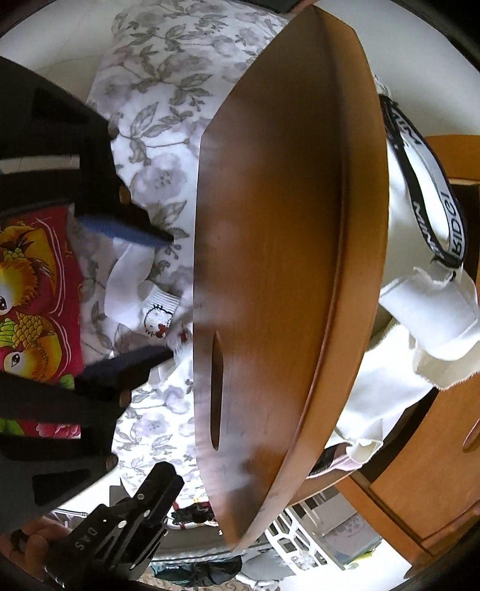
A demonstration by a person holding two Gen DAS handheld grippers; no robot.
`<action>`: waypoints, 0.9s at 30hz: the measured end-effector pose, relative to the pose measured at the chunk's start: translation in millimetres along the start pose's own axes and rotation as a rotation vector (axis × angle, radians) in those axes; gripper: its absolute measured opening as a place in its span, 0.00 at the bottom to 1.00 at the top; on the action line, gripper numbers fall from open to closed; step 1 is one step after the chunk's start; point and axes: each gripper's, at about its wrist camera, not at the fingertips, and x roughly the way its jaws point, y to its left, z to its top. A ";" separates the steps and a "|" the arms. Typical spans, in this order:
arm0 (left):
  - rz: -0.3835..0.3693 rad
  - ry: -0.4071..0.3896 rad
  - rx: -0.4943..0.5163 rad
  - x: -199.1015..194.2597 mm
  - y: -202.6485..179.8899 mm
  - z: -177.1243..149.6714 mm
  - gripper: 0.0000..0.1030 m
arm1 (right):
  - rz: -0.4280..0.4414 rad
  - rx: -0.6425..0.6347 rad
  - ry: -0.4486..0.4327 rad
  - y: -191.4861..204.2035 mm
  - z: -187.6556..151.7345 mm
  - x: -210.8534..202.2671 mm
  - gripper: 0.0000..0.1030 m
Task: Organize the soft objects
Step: 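Lower both socks onto the floral bedding below the drawer and open both grippers, then move both open grippers back up over the open drawer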
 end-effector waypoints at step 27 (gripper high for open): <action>0.184 -0.042 -0.027 -3.1 9.1 2.0 0.99 | -0.095 0.018 -0.016 -8.6 -4.4 -5.7 1.00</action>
